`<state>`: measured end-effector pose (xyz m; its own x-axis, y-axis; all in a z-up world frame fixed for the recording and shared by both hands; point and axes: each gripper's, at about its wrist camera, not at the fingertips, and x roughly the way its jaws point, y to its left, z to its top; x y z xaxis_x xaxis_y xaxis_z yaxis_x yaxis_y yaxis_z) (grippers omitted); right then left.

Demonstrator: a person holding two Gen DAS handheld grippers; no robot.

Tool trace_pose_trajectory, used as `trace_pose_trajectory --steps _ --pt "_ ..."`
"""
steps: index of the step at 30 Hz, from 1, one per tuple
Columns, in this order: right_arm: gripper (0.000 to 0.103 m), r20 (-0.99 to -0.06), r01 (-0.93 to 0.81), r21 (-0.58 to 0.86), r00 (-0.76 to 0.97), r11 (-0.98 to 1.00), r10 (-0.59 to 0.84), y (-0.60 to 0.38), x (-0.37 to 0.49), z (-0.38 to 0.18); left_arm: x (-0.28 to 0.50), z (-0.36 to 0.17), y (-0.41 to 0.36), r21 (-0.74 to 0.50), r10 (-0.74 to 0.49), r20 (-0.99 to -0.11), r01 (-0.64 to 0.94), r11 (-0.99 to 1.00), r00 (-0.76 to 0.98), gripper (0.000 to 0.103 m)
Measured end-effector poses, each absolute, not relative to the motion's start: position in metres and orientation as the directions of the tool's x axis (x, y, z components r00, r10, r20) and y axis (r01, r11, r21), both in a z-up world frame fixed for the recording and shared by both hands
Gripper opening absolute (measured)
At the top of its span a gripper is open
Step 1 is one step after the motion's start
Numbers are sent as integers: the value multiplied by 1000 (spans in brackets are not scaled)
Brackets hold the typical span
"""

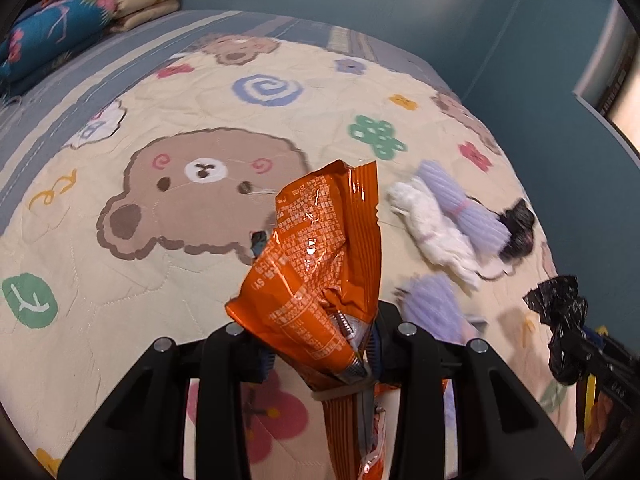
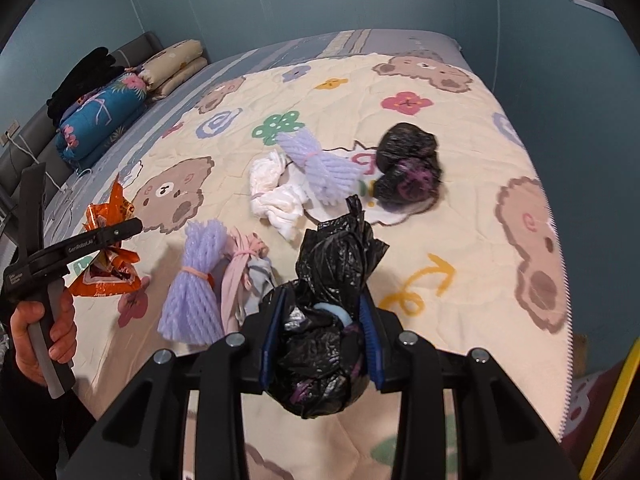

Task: Collect trash
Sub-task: 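Carry wrapper and black bag to the yellow bin and open both tools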

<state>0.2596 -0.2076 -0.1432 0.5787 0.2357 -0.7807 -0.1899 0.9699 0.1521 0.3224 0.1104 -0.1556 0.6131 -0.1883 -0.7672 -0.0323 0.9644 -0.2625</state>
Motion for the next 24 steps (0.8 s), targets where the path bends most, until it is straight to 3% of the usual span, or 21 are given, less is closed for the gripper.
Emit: trace_pose_trajectory --steps 13,24 --pt "33 -753 -74 121 643 990 140 -284 206 -101 303 -113 -3 -235 -307 -756 197 952 578 34" --pt "33 -688 130 110 726 985 -19 -383 148 -55 287 -76 -138 -231 -448 -719 426 875 531 34"
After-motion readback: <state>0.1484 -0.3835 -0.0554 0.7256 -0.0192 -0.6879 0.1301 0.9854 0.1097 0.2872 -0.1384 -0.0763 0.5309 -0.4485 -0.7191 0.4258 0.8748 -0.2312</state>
